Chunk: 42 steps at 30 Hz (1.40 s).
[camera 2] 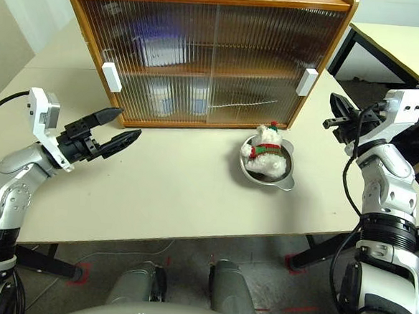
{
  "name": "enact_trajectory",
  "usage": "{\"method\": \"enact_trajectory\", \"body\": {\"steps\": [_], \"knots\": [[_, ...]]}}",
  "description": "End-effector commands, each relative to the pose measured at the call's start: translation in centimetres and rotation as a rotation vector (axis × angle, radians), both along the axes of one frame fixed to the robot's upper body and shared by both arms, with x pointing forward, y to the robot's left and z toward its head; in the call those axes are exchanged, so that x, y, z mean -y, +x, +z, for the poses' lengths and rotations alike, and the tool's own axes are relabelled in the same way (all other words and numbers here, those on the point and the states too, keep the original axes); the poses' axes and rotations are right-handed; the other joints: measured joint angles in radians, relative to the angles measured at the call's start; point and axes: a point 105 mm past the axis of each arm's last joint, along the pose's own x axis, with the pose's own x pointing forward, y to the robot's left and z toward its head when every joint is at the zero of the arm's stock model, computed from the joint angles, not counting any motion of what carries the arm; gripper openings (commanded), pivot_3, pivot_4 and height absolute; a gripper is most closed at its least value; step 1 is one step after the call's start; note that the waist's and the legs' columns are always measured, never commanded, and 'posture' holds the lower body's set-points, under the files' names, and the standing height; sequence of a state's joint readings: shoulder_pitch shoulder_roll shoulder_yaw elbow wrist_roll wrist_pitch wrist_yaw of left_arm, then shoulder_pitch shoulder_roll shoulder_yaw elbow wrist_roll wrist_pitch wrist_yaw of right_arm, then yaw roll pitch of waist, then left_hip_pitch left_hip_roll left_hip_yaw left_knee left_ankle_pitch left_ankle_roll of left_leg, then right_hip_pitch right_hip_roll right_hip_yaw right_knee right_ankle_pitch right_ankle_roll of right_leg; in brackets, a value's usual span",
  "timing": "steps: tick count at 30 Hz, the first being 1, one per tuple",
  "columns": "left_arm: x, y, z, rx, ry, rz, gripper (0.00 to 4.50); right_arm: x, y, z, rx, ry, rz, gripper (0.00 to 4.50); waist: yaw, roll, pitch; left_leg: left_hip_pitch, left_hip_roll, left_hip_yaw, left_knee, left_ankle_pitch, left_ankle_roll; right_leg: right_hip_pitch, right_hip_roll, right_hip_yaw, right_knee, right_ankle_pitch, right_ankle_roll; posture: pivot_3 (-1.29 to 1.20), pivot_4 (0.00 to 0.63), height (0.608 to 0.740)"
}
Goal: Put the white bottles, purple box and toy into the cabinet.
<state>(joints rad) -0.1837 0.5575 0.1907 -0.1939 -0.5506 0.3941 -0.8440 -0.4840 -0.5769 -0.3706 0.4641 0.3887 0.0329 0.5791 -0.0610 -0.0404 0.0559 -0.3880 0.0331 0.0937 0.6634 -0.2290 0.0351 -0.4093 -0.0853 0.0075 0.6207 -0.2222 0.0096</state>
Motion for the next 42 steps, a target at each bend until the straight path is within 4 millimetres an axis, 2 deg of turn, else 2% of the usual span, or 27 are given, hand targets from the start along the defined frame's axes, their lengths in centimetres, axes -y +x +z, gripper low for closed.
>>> {"method": "enact_trajectory", "body": {"steps": [1,10,19,25,36,40,42], "knots": [[0.9,-1.0,1.0,0.037,-0.011,-0.080,4.50,0.6,1.1,0.3,-0.017,-0.007,-0.041,0.08,0.001,0.001,0.000,0.000,0.000,0.000,0.000,0.000,0.000,0.000,0.000,0.000,0.000,0.000,0.000,0.05,0.000,0.740],[1.9,-1.8,1.4,0.050,-0.048,-0.124,4.50,-0.8,3.2,-0.5,-0.059,0.028,-0.017,0.08,0.022,0.001,0.001,0.000,0.000,0.000,0.000,0.000,0.001,0.000,0.000,0.000,0.000,0.000,0.000,0.08,0.000,0.740],[2.4,-2.4,1.6,0.048,-0.060,-0.144,4.50,-1.5,4.1,-0.4,-0.064,0.026,0.011,0.08,0.028,0.001,0.001,-0.001,0.000,0.000,0.000,0.001,0.001,0.000,0.000,0.000,0.000,0.000,0.002,0.09,0.000,0.740],[2.1,-2.1,1.6,0.051,-0.050,-0.136,4.50,-2.9,4.6,0.1,-0.045,0.045,0.067,0.08,0.025,0.001,0.001,0.000,0.000,0.000,0.000,0.001,0.001,0.000,0.000,0.000,0.000,0.000,0.002,0.09,0.000,0.740],[2.2,-1.6,1.1,0.044,-0.050,-0.138,4.50,-8.5,5.4,0.5,-0.020,0.100,0.241,0.08,0.025,0.002,0.001,0.000,0.000,0.000,0.000,0.000,0.001,0.000,0.000,0.000,0.000,0.001,0.003,0.07,0.000,0.740],[2.4,-1.6,0.8,0.042,-0.050,-0.146,4.50,-10.8,5.8,0.8,-0.018,0.098,0.313,0.08,0.025,0.002,0.001,0.000,0.000,0.000,-0.001,0.000,0.001,0.000,0.000,0.000,0.001,0.001,0.003,0.08,0.000,0.740],[2.4,-1.6,0.9,0.047,-0.047,-0.144,4.50,-12.6,5.9,1.3,-0.006,0.068,0.372,0.08,0.024,0.003,0.001,0.000,0.001,0.000,-0.001,0.000,0.001,-0.001,0.000,0.000,0.001,0.001,0.003,0.09,0.000,0.740]]}}
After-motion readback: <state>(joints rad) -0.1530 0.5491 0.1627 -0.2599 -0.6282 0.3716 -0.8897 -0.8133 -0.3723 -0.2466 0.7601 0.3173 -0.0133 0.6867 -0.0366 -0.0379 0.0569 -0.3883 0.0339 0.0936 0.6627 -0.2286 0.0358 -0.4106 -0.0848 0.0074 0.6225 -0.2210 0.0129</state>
